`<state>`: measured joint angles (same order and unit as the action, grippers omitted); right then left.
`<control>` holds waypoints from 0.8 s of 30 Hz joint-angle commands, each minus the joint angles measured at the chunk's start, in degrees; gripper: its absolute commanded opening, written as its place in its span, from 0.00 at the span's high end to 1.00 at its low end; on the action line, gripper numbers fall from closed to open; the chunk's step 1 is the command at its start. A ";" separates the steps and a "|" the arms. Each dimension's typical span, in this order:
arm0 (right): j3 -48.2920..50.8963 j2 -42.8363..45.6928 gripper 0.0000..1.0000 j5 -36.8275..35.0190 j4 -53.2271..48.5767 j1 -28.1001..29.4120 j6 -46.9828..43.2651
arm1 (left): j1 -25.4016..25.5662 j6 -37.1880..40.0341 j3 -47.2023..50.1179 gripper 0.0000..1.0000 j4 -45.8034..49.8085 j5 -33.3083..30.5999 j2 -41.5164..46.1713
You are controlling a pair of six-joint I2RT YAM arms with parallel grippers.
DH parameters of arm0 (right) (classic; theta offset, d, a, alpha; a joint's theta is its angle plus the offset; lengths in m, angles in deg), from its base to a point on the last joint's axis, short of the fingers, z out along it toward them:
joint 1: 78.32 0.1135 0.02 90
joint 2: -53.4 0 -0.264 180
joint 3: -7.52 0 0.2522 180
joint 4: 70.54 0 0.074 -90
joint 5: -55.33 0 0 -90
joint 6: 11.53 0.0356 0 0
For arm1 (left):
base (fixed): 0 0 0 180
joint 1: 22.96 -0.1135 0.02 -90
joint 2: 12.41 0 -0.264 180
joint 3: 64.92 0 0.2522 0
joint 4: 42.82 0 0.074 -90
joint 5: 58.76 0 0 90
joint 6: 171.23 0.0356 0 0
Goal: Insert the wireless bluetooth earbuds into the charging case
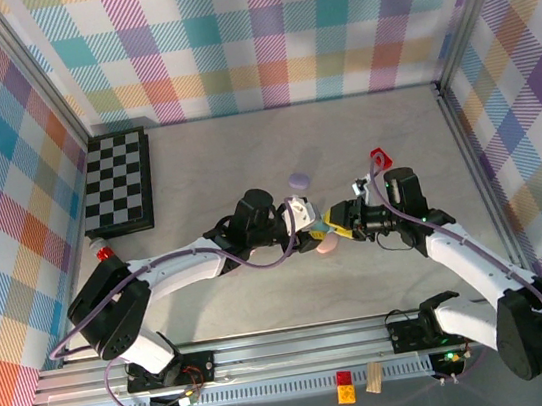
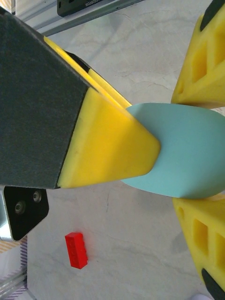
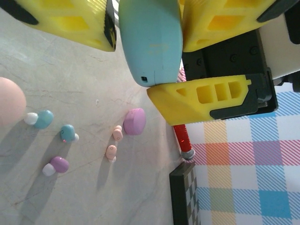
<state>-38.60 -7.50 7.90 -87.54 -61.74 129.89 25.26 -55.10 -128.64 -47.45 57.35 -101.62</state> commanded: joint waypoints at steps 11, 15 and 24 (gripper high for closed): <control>-2.03 1.78 0.78 0.27 -0.67 0.12 -0.37 | -0.68 -0.71 0.18 0.54 -2.40 1.43 2.01; -2.53 2.68 0.80 0.42 -0.14 -0.27 0.30 | -1.24 -4.16 2.04 0.33 -7.60 1.56 2.67; -0.06 7.05 0.85 6.96 17.80 -4.27 15.56 | -4.46 -18.74 7.95 0.04 -30.95 8.93 4.02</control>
<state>-38.99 -2.02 11.00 -80.13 -65.22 137.74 21.24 -67.41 -121.90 -65.79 62.40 -99.63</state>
